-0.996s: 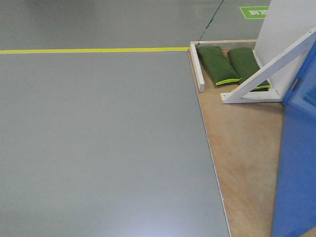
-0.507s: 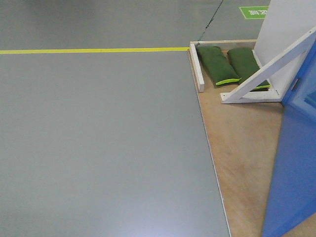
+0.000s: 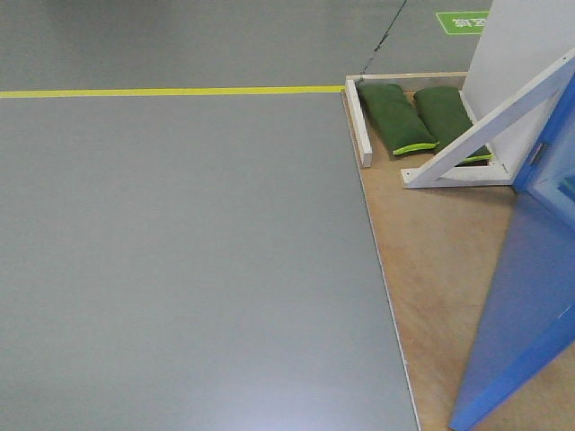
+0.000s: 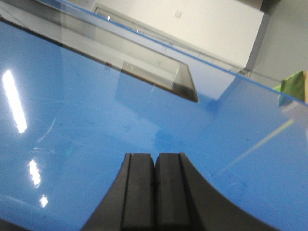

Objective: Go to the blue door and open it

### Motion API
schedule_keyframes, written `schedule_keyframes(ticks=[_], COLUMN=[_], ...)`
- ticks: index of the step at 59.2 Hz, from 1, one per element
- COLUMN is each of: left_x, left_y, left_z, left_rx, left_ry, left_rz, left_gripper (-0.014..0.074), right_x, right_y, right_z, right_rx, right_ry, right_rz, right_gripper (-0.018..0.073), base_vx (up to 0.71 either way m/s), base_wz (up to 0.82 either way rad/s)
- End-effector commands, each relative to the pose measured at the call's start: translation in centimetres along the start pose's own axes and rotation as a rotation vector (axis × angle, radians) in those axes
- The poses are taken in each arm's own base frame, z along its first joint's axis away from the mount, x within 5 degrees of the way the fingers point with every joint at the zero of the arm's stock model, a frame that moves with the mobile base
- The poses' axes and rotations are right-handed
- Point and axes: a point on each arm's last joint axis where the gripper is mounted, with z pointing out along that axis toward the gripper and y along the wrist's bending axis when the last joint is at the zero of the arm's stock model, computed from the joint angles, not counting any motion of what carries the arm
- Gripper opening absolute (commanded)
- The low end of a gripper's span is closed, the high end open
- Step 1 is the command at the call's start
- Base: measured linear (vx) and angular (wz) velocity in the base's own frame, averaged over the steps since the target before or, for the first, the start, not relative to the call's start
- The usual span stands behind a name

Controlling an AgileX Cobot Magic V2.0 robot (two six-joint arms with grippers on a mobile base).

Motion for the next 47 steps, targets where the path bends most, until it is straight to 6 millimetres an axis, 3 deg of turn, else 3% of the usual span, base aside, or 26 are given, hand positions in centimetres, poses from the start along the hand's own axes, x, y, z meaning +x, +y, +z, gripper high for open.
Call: schedule_keyframes(ticks=[1,32,47], left_x=[-1.7,-1.7,-1.7], left_y=[0.0,0.0,0.0], left_z=[-0.3,-0.3,-0.3], left_rx=[0.001,0.001,0.001], left_ry=[-0.124,-0.124,-0.124], left_rz=[-0.008,-0.008,-0.008], left_gripper=[0.0073,0.0073,0.0073], right_x=[0.5,1.2,3.5], right_y=[2.2,2.3,3.3], right_z=[-1.2,-1.4,-0.6], right_rx=[-0.075,-0.076,-0.124], right_ry=[0.073,0.135,0.157], right_rz=[0.034,0.037,0.061], right_gripper=[-0.0001,-0.0001,-0.0001], base_vx=[0.00,0.00,0.00], base_wz=[0.00,0.00,0.00])
